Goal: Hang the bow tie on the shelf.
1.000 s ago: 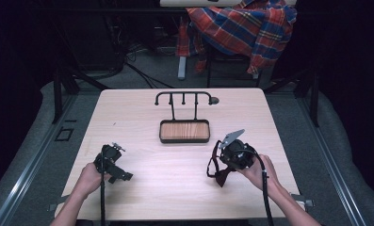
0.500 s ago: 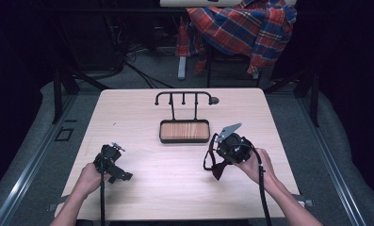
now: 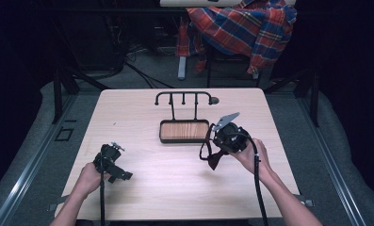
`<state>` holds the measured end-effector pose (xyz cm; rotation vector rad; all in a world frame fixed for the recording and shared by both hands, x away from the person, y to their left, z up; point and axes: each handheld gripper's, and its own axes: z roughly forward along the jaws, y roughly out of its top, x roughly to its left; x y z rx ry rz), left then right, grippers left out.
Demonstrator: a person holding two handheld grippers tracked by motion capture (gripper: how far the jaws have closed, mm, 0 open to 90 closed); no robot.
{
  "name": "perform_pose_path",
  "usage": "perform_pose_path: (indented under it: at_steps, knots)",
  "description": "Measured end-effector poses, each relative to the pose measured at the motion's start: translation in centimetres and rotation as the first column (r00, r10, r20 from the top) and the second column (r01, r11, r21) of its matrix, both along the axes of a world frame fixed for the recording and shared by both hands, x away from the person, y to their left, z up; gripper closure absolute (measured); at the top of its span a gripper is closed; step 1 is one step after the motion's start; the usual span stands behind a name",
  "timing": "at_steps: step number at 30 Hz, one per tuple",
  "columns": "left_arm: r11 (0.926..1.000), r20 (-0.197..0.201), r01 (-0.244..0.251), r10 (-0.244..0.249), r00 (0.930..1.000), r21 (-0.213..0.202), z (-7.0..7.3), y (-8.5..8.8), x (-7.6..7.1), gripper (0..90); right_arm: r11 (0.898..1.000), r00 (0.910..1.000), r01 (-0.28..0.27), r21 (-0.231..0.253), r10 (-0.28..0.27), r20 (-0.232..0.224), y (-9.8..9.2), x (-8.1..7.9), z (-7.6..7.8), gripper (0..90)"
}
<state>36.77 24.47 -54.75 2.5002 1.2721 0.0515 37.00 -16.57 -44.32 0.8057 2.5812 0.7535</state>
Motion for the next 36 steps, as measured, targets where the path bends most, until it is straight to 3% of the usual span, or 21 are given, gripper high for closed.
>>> perform_pose_path:
  at_steps: [15,36]
  knots:
    - [1.0000,-0.001,-0.003,0.003,1.0000,-0.004,0.0,0.0,0.0,0.1,1.000,0.9997,0.006,0.008,-0.007,0.023,1.0,1.7,1.3,88.9]
    - [1.0000,0.000,0.002,-0.002,1.0000,0.000,0.0,0.0,0.0,0.1,0.999,0.9980,0.034,0.002,-0.034,0.053,1.2,2.8,2.9,88.9]
